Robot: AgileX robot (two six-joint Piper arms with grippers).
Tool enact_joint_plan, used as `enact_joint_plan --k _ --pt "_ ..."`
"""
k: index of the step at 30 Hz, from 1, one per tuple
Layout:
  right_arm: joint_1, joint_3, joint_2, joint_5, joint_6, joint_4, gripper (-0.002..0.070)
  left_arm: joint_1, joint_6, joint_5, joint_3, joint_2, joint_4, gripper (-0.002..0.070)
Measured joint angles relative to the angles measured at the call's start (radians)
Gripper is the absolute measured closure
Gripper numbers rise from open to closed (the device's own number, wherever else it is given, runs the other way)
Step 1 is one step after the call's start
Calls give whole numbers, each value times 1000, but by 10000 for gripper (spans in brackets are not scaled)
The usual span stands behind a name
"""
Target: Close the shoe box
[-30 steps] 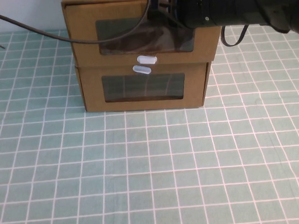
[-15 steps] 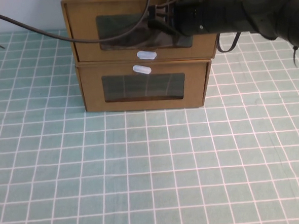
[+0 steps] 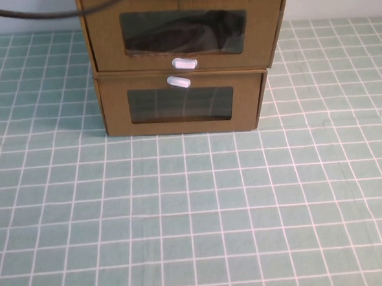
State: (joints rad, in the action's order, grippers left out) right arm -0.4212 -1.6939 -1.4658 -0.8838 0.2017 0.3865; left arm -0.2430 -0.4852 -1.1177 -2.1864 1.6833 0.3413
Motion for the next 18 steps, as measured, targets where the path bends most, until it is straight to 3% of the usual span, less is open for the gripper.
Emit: enact_joint_plan --k 5,9,18 --pt "0 201 285 -77 -121 -158 687 0 10 -8 18 -143 -8 680" --pt "0 416 569 -95 -167 -209 687 0 11 42 156 -321 9 680" --pt "0 800 1068 -171 -228 -202 687 0 -20 363 882 -876 62 680"
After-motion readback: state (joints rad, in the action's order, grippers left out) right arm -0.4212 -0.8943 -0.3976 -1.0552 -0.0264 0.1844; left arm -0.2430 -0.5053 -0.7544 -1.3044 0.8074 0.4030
